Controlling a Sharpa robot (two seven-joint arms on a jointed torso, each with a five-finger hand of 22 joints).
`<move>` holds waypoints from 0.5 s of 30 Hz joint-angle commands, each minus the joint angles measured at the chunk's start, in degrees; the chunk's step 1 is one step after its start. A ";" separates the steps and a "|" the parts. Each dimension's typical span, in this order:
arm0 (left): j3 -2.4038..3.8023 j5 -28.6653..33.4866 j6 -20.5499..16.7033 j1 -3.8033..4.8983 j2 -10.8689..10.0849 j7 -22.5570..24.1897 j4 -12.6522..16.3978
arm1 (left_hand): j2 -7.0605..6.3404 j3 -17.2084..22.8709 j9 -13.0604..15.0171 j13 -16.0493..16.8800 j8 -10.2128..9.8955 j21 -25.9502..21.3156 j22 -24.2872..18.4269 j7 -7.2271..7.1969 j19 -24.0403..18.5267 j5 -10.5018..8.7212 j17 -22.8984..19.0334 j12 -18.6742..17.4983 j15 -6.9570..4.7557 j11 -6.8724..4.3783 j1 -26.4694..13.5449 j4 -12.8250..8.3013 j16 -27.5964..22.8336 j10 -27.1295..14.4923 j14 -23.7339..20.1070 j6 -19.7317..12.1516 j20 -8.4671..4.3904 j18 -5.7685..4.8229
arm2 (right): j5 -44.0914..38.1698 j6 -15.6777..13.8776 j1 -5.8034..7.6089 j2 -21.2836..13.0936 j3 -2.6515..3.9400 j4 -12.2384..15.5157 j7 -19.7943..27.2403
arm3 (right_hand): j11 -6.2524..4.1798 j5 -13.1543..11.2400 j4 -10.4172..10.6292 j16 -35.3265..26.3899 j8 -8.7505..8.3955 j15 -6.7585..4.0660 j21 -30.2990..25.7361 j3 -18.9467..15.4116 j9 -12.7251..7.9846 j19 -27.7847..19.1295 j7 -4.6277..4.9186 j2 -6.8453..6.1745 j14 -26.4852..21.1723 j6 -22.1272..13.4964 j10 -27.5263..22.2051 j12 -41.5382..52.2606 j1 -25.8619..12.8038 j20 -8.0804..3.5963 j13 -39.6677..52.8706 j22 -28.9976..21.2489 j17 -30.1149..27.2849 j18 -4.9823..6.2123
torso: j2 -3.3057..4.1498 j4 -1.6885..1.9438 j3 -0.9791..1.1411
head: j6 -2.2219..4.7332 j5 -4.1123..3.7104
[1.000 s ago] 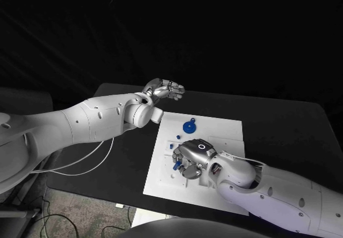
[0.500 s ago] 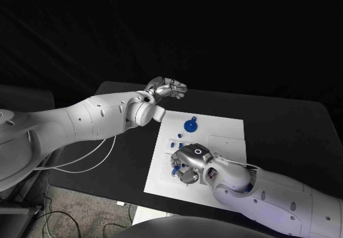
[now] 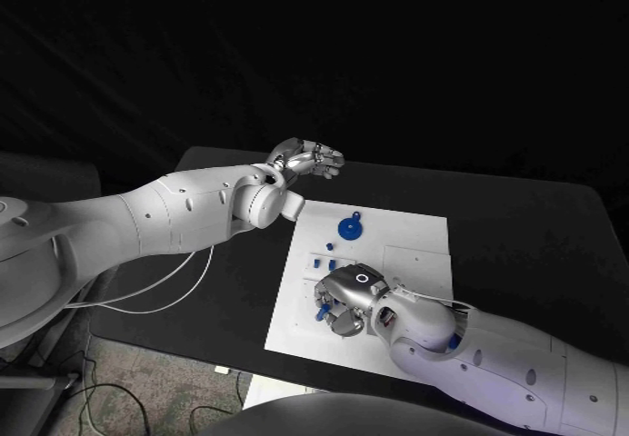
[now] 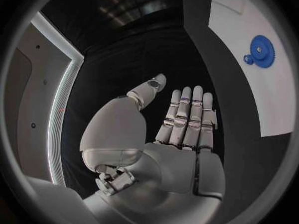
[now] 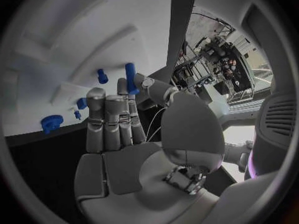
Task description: Assemble the parts on the task board
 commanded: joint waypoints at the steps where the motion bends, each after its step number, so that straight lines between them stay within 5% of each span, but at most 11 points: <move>1: 0.04 0.28 0.83 0.05 0.17 0.33 0.05 | -0.12 -0.31 -0.09 -0.09 0.21 -0.31 0.07 0.01 -0.16 -0.26 0.08 0.14 0.37 0.15 -0.04 0.08 -0.24 -0.46 0.17 -0.51 0.30 0.55 | -1.87 1.06 -0.10 0.15 -0.15 -0.36 -0.08 | 0.26 0.16 -0.35 0.06 0.17 -0.23 0.39 0.04 -0.01 0.22 -0.05 0.78 0.05 0.35 0.30 0.13 0.02 -0.44 -0.13 1.18 -0.04 3.97 | -0.02 0.00 -0.02 | -0.09 0.03; 15: 0.04 0.28 0.86 0.05 0.15 0.30 0.01 | -0.11 -0.33 -0.11 -0.12 0.21 -0.35 0.09 0.02 -0.16 -0.26 0.13 0.15 0.38 0.15 -0.04 0.10 -0.31 -0.49 0.16 -0.54 0.30 0.55 | -3.07 1.96 -0.58 1.21 -0.61 -1.29 -0.77 | 0.26 0.15 -0.46 0.04 0.16 -0.23 0.40 0.08 0.02 0.21 -0.05 0.78 0.05 0.35 0.27 0.12 -0.01 -0.46 -0.07 1.16 -0.04 3.97 | -0.03 0.03 -0.03 | -0.30 0.09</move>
